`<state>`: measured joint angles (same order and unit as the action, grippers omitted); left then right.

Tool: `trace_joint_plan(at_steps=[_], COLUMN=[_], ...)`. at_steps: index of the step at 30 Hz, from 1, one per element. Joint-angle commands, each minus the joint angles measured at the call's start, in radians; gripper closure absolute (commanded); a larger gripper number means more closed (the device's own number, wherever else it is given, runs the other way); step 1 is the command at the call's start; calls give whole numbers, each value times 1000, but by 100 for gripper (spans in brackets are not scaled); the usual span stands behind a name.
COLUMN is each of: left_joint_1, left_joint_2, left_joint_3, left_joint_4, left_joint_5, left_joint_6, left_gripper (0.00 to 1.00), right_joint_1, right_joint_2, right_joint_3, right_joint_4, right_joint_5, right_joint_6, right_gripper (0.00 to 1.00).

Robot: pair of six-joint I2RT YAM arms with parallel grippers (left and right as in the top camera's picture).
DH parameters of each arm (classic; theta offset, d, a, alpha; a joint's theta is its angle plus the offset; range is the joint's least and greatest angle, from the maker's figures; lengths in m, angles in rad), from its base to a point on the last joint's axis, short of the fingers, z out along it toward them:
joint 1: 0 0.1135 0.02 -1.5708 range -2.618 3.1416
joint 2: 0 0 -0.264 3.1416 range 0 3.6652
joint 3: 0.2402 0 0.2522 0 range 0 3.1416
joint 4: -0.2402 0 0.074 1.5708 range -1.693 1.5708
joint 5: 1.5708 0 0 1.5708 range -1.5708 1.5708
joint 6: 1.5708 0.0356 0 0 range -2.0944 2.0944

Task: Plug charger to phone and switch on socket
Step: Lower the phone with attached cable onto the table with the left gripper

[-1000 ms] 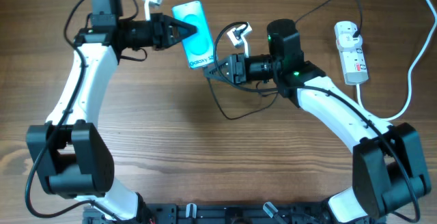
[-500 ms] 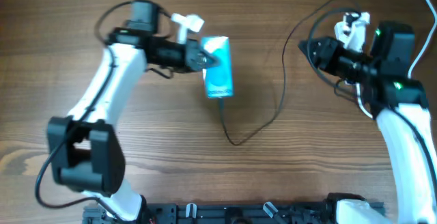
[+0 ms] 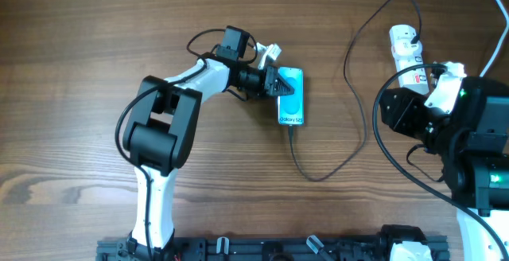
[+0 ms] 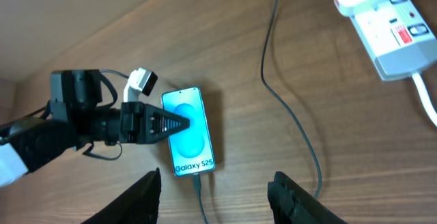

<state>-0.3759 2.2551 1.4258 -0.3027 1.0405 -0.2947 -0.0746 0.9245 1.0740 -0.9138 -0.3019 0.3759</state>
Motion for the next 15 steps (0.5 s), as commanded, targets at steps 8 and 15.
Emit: trace_joint_plan(at_steps=[8, 15], left_joint_1=[11, 0], left_joint_2=[45, 113], left_joint_3=[6, 6], left_joint_4=[-24, -36], left_joint_5=[-74, -75], left_joint_6=[-9, -10], left_gripper=[93, 89], right_joint_1=[2, 2], right_joint_2=[3, 3], right_joint_3=[6, 6], right_joint_4=[-23, -24], right_joint_5=[22, 22], right_joint_6=[-7, -8], right_gripper=[47, 47])
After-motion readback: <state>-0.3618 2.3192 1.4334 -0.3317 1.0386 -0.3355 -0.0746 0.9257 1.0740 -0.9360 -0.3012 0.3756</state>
